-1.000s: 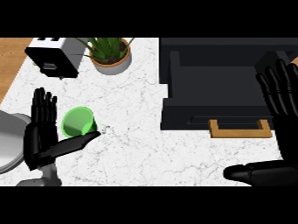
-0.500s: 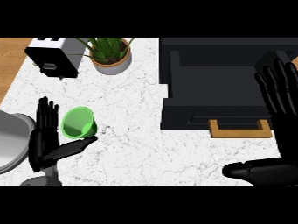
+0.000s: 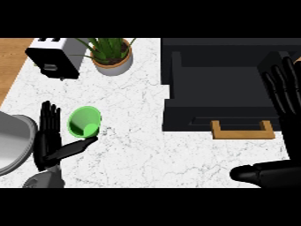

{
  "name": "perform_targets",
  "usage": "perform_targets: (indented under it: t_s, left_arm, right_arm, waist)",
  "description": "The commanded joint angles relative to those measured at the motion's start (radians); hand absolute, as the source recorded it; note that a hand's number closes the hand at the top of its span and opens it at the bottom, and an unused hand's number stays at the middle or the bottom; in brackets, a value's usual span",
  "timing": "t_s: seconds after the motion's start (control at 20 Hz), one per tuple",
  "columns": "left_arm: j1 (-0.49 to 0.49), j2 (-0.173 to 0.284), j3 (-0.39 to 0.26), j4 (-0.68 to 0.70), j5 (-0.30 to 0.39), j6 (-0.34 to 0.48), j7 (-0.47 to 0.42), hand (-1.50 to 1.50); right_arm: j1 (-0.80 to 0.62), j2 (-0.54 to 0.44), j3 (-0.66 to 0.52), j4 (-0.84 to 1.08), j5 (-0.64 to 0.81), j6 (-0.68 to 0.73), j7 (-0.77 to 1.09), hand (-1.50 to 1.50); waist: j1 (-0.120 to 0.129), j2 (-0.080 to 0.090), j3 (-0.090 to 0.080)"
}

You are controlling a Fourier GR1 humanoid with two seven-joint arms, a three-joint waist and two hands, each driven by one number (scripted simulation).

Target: Pick up the cup, place it into the drawer and close the drawer

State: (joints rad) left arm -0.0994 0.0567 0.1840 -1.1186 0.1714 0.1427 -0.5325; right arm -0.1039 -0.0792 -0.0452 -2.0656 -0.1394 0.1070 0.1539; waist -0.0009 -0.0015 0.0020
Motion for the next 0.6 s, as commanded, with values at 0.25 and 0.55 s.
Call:
perform_targets:
  t_s: [0.25, 0.55]
  left_arm:
    - [-0.061, 0.023, 0.053, 0.24, 0.029, -0.029, -0.145, -1.5]
    - [-0.148, 0.063, 0.079, 0.413, 0.041, -0.072, -0.218, -1.5]
  right_arm:
    - [-0.034, -0.006, -0.001, 0.034, -0.003, 0.011, 0.006, -1.5]
    - [0.006, -0.017, -0.019, -0.02, -0.031, 0.028, 0.028, -1.5]
  waist:
    - [-0.001, 0.002, -0.002]
    - [-0.004, 0.002, -0.002]
